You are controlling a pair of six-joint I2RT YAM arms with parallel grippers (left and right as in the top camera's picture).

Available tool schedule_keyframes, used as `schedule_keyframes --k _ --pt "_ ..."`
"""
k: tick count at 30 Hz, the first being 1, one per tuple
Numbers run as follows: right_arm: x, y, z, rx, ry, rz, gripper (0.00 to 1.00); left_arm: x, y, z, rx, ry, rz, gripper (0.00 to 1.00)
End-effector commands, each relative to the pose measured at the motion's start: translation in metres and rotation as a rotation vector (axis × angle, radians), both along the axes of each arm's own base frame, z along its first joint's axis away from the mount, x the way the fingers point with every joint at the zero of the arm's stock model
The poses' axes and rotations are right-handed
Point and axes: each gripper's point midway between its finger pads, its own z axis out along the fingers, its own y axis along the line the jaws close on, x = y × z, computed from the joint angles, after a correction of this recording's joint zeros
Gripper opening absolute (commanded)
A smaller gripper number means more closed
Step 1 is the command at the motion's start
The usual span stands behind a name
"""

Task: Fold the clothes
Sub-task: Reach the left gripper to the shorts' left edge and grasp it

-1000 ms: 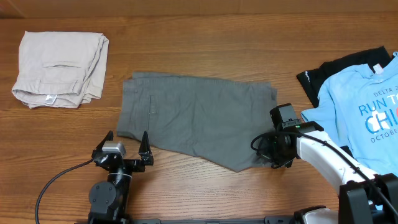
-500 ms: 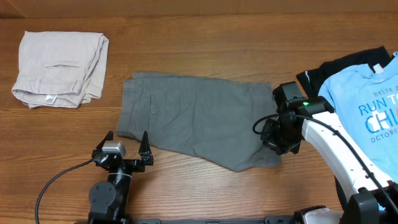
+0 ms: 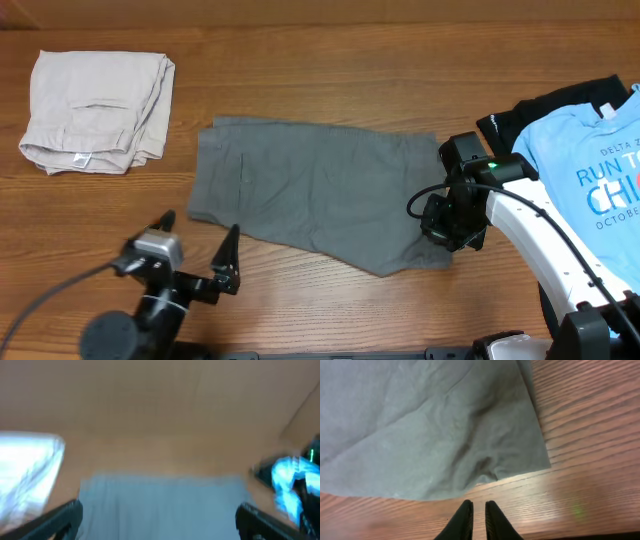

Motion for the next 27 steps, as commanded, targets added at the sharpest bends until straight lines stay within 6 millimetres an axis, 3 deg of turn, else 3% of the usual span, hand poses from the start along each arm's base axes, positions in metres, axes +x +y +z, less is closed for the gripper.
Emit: schedule_keyframes --k 1,4,7,8,10,11,12,13,15,18,27 --pt "0.006 0.006 0.007 0.034 -0.023 0.001 0.13 0.008 0.003 0.006 0.068 0.295 0.018 1.0" --pt "0.003 0.01 0.007 0.061 -0.007 -0.001 0.04 0.016 0.005 0.0 0.131 0.497 0.019 1.0" --pt "-0.001 0.01 0.007 0.058 0.01 -0.001 0.04 0.032 0.004 -0.015 0.164 0.658 0.016 1.0" --pt "-0.002 0.01 0.006 0.057 0.013 -0.001 0.04 0.035 0.003 -0.024 0.17 0.701 0.013 0.85" --pt "-0.005 0.009 0.004 0.055 0.02 -0.001 0.04 0.039 0.004 -0.041 0.186 0.78 0.016 1.0" --pt "-0.005 0.009 0.003 0.054 0.022 -0.001 0.04 0.04 0.004 -0.046 0.189 0.803 0.015 1.0" --pt "-0.007 0.008 -0.001 0.054 0.026 -0.001 0.04 0.041 0.004 -0.057 0.197 0.854 0.013 0.83" --pt "-0.008 0.008 -0.003 0.053 0.026 -0.002 0.04 0.042 0.004 -0.064 0.201 0.884 0.012 0.43" --pt "-0.009 0.008 -0.011 0.054 0.023 -0.004 0.04 0.044 0.003 -0.08 0.206 0.96 0.014 0.05" --pt "-0.011 0.008 -0.021 0.055 0.023 -0.013 0.04 0.044 0.003 -0.113 0.204 1.09 0.029 0.04" --pt "-0.022 0.005 -0.042 0.049 0.041 -0.039 0.04 0.02 0.007 -0.212 0.193 1.43 0.102 0.04"
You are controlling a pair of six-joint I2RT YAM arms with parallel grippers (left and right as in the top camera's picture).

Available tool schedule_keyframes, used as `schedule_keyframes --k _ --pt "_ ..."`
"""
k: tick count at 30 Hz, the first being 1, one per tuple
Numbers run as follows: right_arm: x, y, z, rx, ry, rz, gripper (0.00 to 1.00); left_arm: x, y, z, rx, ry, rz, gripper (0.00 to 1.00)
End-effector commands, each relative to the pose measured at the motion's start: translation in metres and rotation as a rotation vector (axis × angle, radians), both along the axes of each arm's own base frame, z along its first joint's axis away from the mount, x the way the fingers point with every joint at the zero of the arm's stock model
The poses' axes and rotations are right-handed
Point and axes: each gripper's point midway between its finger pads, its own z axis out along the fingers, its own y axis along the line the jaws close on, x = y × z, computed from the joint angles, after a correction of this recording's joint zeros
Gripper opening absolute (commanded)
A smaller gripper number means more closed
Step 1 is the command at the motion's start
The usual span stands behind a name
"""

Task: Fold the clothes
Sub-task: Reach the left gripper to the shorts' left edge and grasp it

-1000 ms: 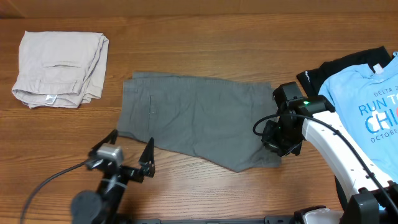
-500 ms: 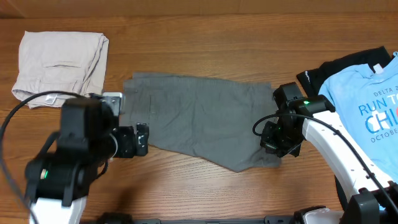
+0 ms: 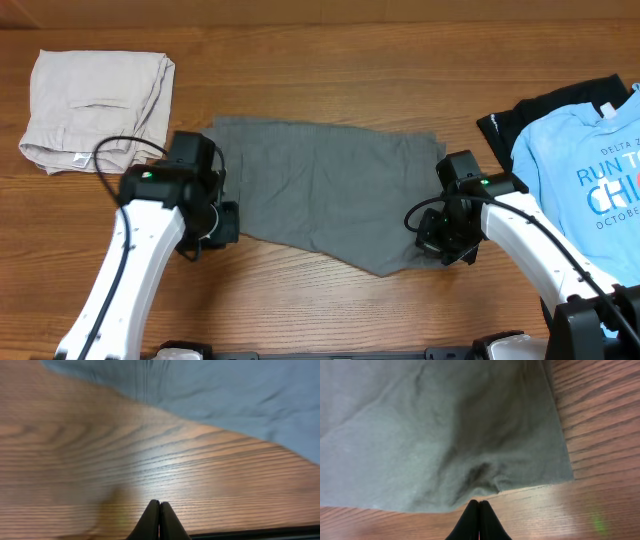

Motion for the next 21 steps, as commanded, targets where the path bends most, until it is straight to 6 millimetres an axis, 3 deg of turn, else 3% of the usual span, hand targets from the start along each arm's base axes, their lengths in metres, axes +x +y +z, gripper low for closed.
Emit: schedule_keyframes --k 1,9,17,21 --pt "-0.006 -0.001 -0.006 -0.002 0.013 -0.015 0.04 -0.008 0.001 -0.033 0.019 0.081 0.071 0.04" --pt "-0.017 -0.004 -0.016 -0.009 0.043 -0.015 0.04 0.0 0.0 -0.074 0.017 0.06 0.16 0.04" --pt "-0.022 -0.002 -0.028 0.004 0.041 -0.042 0.04 0.025 -0.003 -0.087 0.0 -0.023 0.193 0.04" --pt "-0.023 -0.002 -0.028 0.008 0.045 -0.042 0.04 0.036 0.006 -0.092 0.049 -0.065 0.211 0.04"
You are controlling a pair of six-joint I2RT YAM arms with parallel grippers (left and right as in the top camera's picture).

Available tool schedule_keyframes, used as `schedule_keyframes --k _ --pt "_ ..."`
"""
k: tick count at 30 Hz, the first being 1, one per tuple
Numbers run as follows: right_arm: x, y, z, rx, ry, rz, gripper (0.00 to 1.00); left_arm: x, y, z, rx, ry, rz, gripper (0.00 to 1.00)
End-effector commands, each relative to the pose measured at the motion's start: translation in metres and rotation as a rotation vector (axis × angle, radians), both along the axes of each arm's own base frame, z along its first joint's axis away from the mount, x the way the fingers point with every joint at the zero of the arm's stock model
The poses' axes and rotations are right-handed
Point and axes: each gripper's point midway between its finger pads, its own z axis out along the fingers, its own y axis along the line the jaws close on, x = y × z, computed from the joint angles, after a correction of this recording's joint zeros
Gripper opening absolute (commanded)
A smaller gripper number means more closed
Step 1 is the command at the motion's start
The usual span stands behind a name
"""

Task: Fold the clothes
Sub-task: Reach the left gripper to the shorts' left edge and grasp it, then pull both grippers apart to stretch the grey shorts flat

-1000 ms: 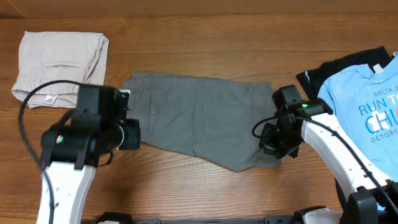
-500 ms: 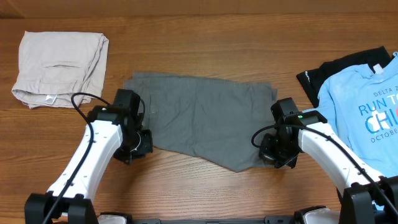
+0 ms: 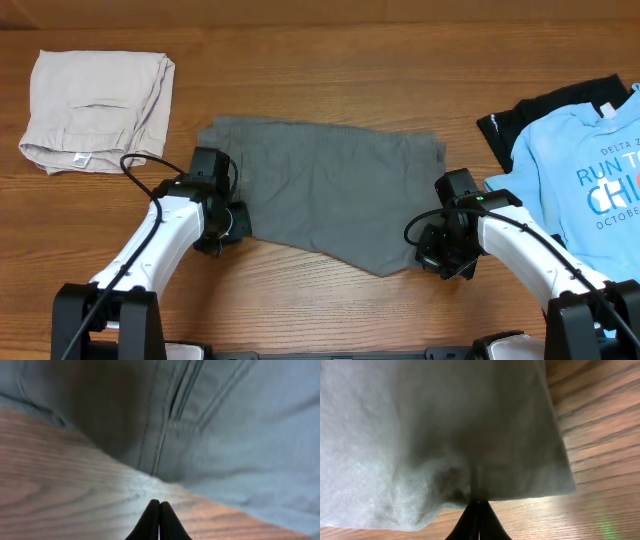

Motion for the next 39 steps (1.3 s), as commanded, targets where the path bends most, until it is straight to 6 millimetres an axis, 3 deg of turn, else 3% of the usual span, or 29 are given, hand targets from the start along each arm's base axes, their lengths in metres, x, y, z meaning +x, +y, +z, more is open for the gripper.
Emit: schedule_keyframes --k 1,8,15,30,33,36,39 --pt "-0.002 0.002 0.0 0.011 0.004 -0.01 0.04 0.003 0.008 -0.009 0.055 0.001 0.031 0.04" --pt "0.0 0.002 -0.005 0.014 -0.013 -0.01 0.04 0.007 0.007 -0.032 0.059 0.04 0.038 0.04" --pt "0.014 0.001 -0.012 0.004 -0.08 -0.042 0.04 0.016 0.006 -0.051 0.059 0.039 0.037 0.04" --pt "0.095 -0.013 -0.006 -0.098 -0.419 -0.128 0.04 0.051 0.001 -0.046 0.037 -0.106 0.041 0.13" --pt "0.098 -0.015 -0.005 -0.107 -0.426 -0.158 0.04 0.054 0.001 -0.046 0.034 -0.116 0.042 0.12" --pt "0.084 -0.001 -0.002 -0.03 -0.346 -0.141 0.04 0.051 -0.002 -0.046 0.02 -0.104 0.039 0.09" --pt "0.079 0.013 0.024 0.036 -0.288 -0.056 0.04 0.05 -0.001 -0.047 0.024 -0.098 0.028 0.09"
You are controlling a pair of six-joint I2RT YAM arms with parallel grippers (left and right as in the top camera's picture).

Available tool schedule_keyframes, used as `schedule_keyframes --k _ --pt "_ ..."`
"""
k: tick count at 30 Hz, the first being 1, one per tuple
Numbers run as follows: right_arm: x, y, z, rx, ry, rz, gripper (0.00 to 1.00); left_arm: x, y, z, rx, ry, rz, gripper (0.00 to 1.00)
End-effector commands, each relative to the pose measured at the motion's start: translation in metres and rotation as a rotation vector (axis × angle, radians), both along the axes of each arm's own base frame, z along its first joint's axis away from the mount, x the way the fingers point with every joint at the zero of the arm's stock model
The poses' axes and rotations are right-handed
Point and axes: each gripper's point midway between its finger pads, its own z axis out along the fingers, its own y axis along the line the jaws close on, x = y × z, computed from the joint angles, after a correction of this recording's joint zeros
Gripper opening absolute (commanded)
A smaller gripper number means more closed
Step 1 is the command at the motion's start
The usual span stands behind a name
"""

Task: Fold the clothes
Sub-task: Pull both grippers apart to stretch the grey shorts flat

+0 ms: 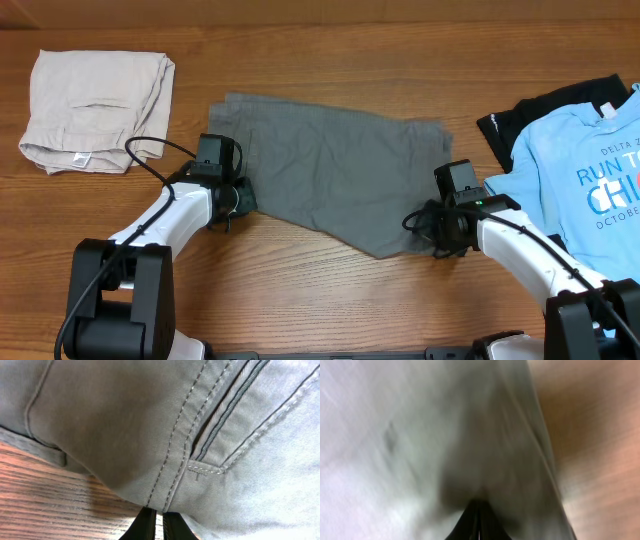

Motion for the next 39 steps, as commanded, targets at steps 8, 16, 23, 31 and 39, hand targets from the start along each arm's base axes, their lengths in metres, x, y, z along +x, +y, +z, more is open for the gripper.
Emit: schedule_keyframes --k 8,16,23,31,39 --pt "-0.032 0.008 0.043 0.04 0.185 0.066 0.04 -0.02 0.002 -0.022 0.018 0.088 -0.006 0.12" --pt "-0.052 0.005 0.004 0.038 0.204 0.031 0.04 -0.019 0.001 -0.022 0.017 0.084 -0.006 0.12" --pt "-0.036 0.0 -0.013 0.009 0.103 0.002 0.04 -0.02 0.002 -0.022 0.018 0.086 -0.006 0.13" --pt "-0.007 -0.005 -0.015 -0.026 -0.005 -0.052 0.04 -0.012 0.001 -0.02 0.015 0.055 -0.006 0.13" --pt "0.012 0.0 -0.01 -0.004 -0.085 -0.053 0.04 0.007 0.0 -0.015 0.014 -0.026 -0.003 0.1"
